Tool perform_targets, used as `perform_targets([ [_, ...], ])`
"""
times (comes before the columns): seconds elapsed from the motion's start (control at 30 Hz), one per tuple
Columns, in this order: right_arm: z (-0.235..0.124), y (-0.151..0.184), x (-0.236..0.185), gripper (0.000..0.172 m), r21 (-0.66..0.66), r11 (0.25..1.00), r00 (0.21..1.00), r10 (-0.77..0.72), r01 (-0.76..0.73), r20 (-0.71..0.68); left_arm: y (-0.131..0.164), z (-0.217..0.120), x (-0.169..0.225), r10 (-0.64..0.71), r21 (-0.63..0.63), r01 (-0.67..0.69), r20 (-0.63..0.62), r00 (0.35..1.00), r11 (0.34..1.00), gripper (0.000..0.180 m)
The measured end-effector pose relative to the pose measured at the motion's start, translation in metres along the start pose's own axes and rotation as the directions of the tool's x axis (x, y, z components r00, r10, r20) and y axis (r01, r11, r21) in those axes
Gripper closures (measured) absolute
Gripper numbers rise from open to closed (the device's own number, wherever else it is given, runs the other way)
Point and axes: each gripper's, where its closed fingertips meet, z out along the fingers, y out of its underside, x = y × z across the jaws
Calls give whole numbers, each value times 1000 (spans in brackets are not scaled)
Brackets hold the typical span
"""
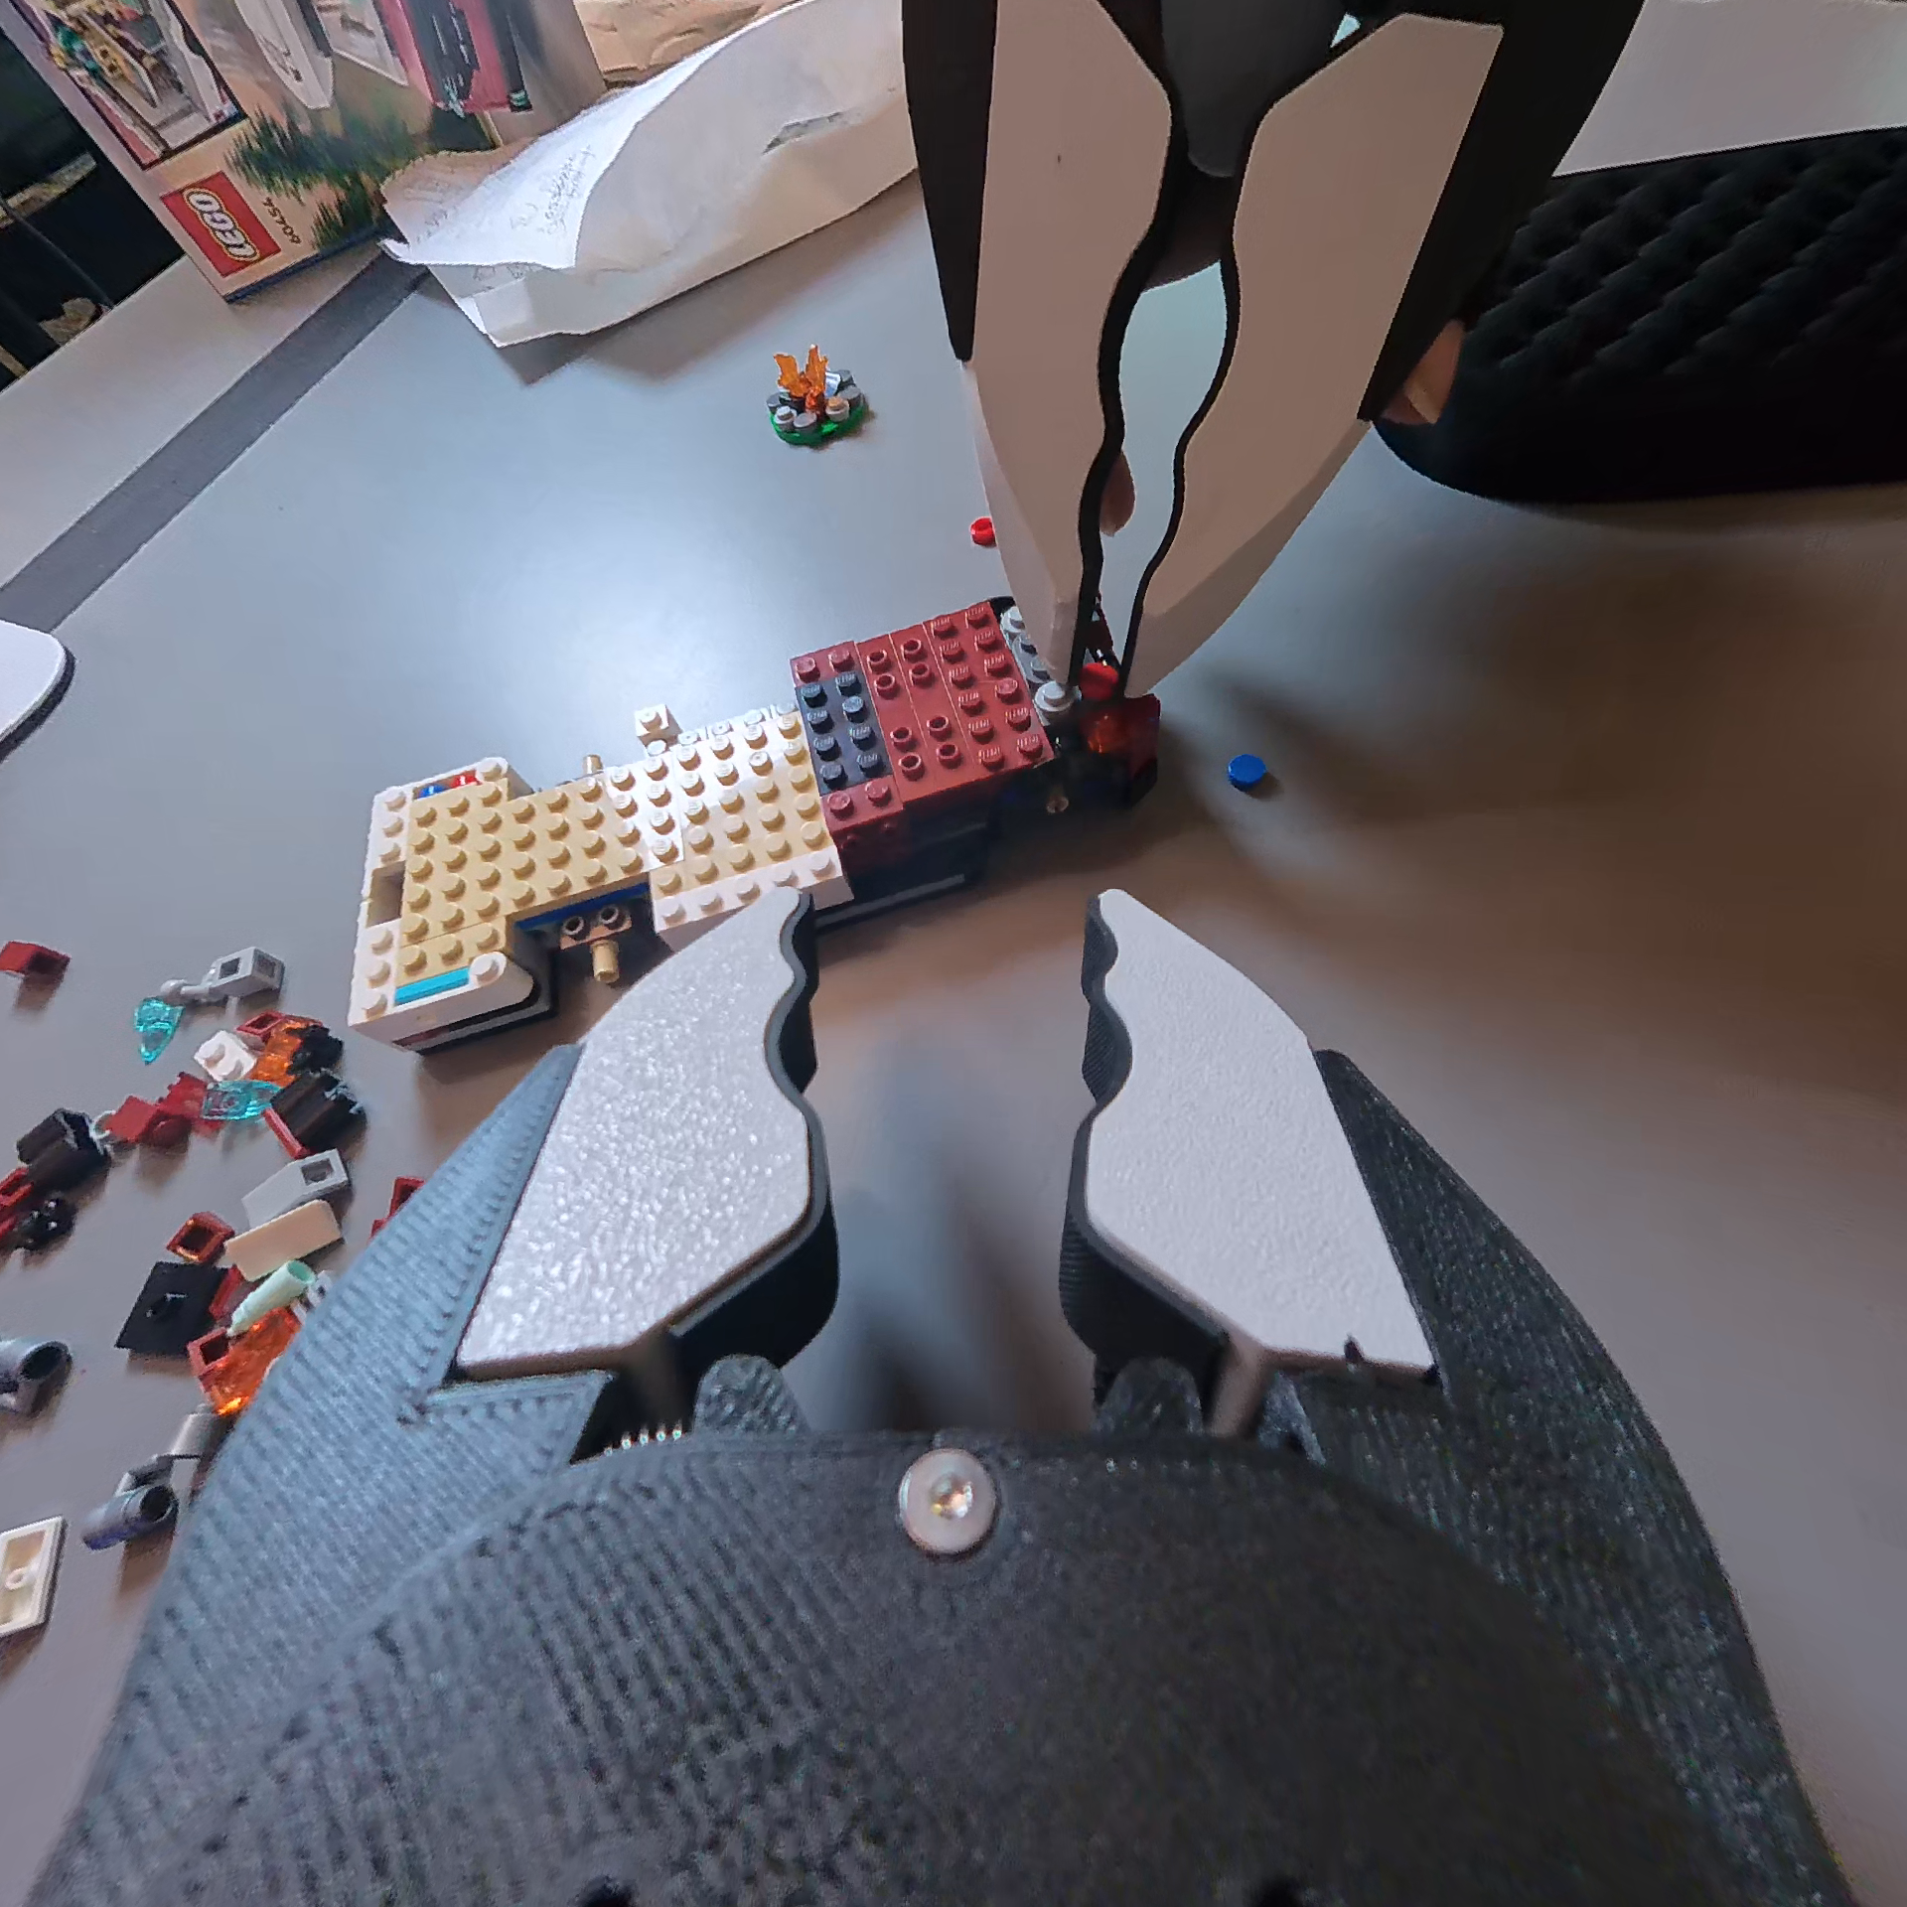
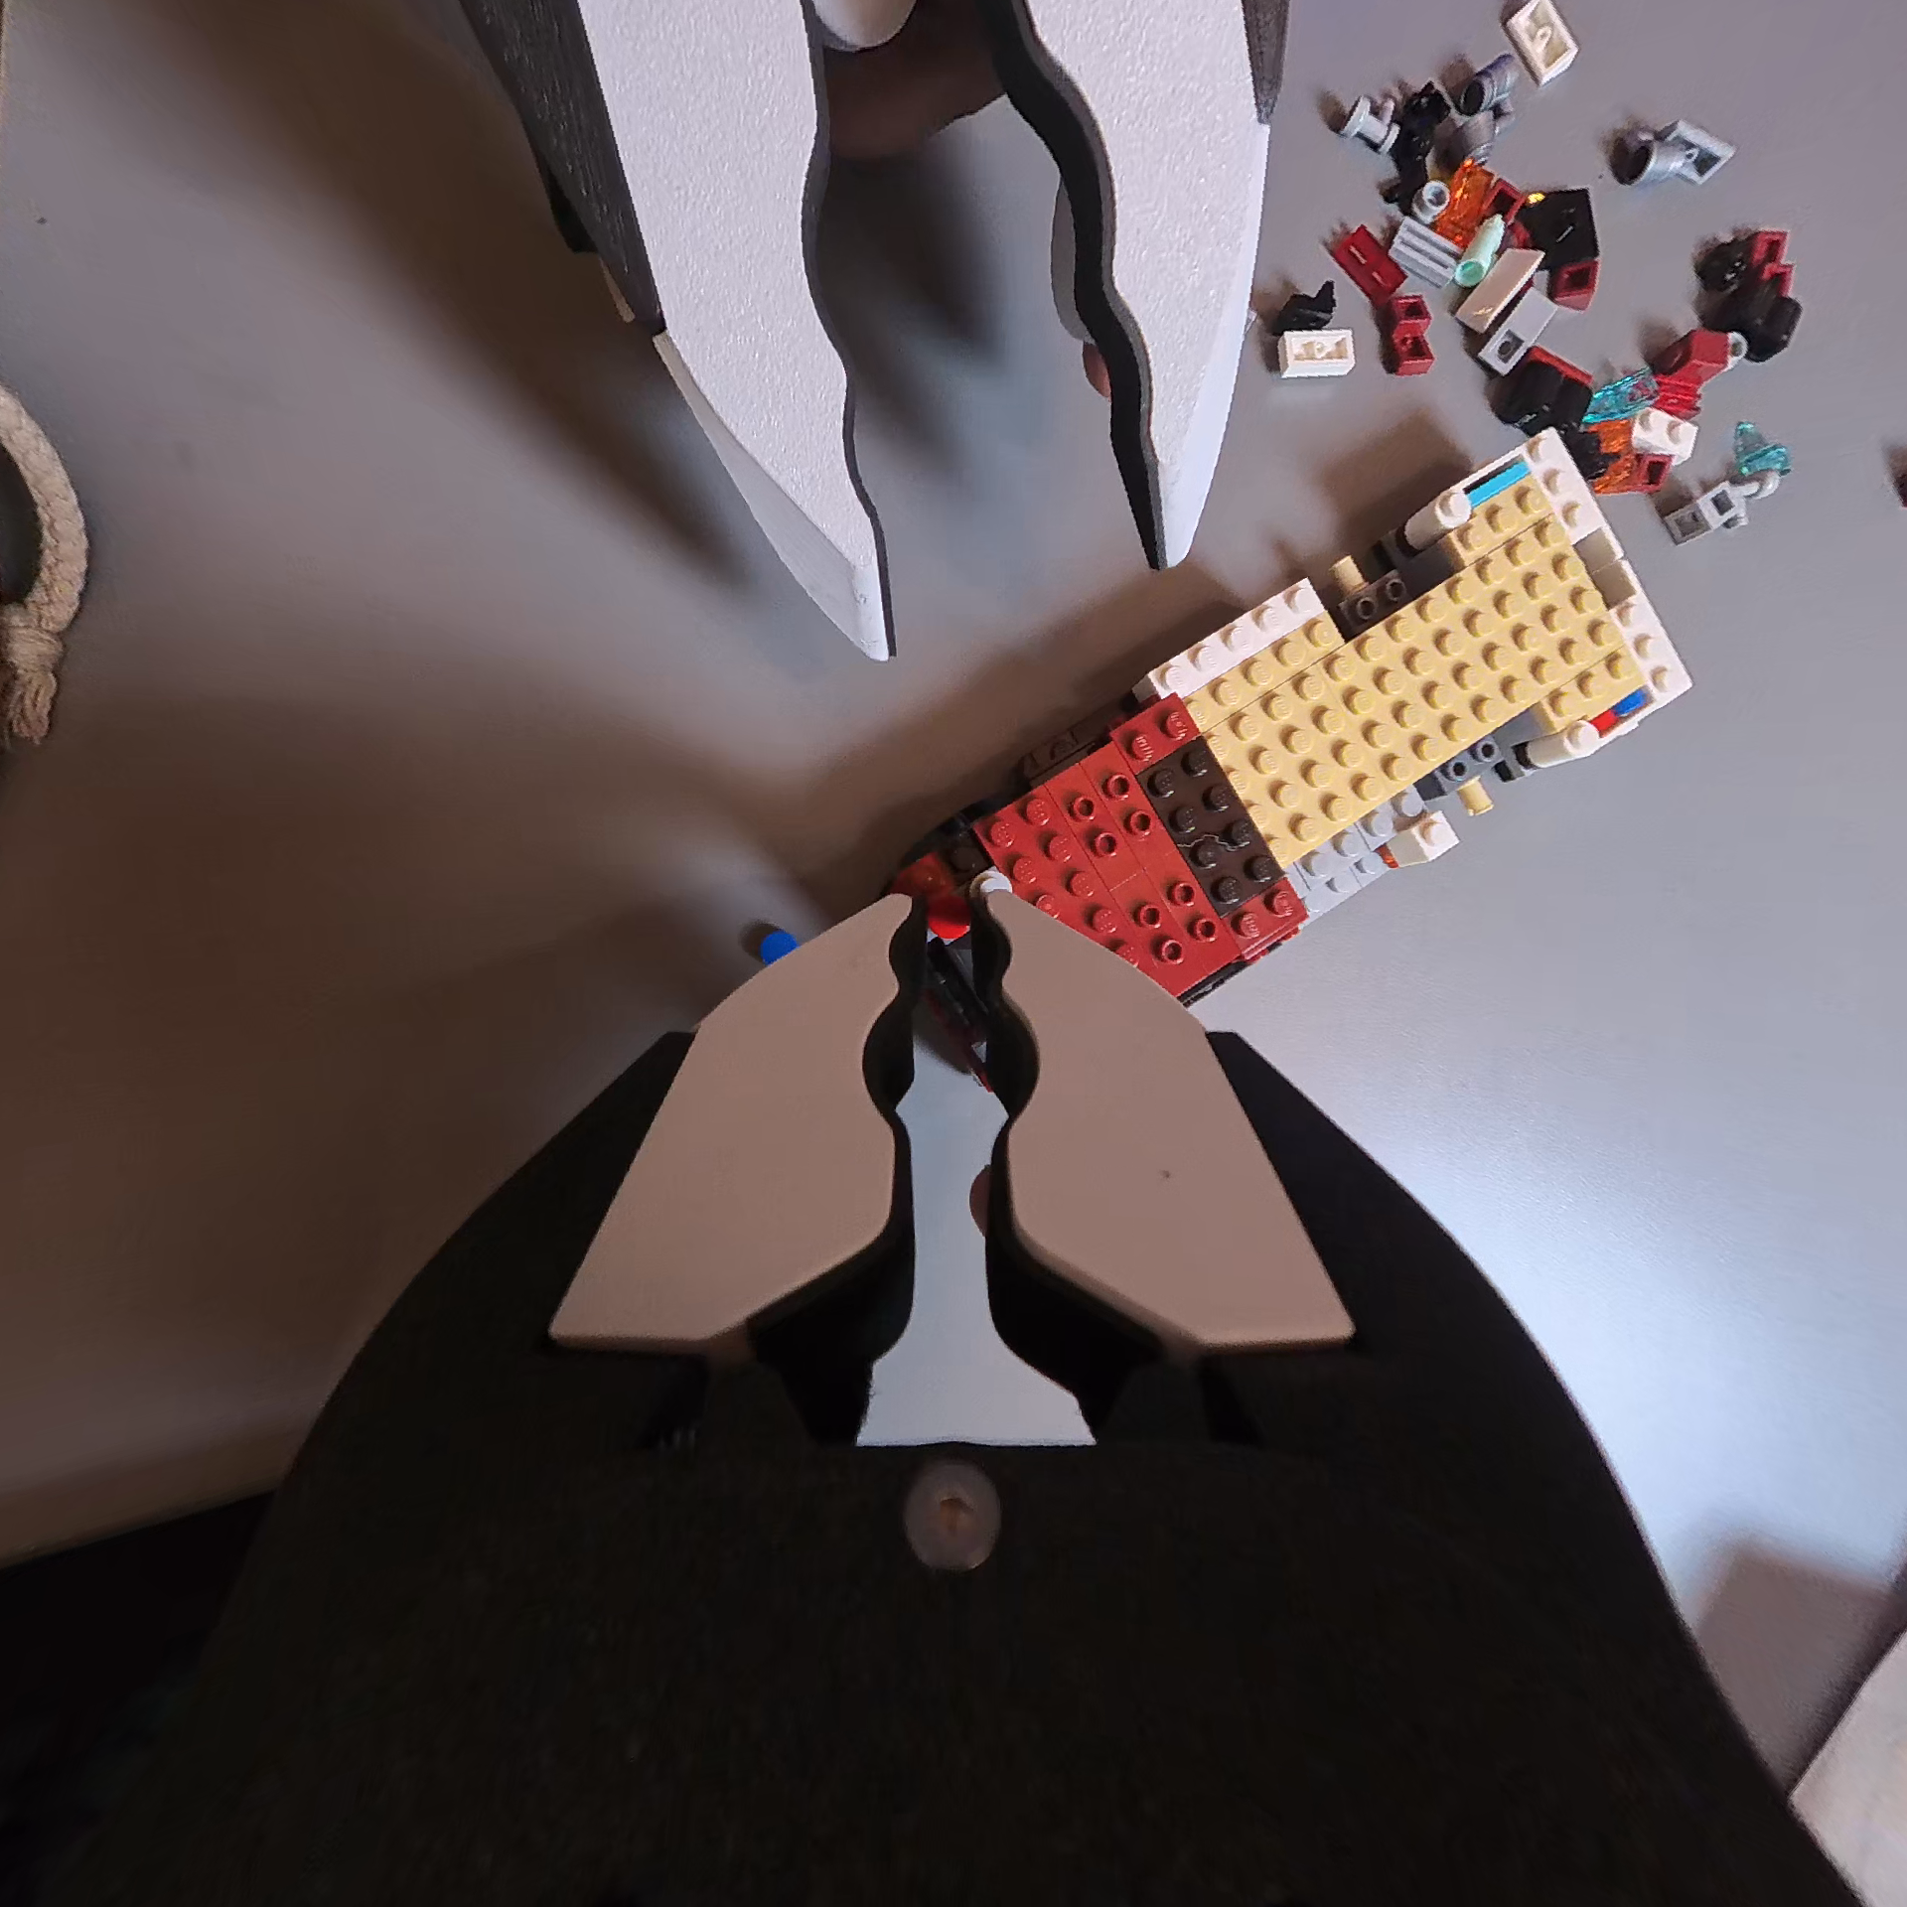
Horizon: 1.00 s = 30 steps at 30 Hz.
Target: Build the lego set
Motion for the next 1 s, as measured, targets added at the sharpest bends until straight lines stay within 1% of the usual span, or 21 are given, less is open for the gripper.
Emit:
perform_targets([
  [0.6, -2, 0, 1, 163, -6, 1000, 1000, -2, 2, -11, 1, 1, 1, -1, -3, 1, -9, 1000, 1000, 131],
  [0.83, -4, 0, 3, 163, 11, 1000, 1000, 5, -4, -22, 1, 1, 1, 1, -5, -1, -6, 1000, 1000, 131],
  [1.0, -12, -2, 4, 163, 37, 999, 1000, 22, -21, -22, 1, 0, 1, -1, -4, 1, -5, 1000, 1000, 131],
])
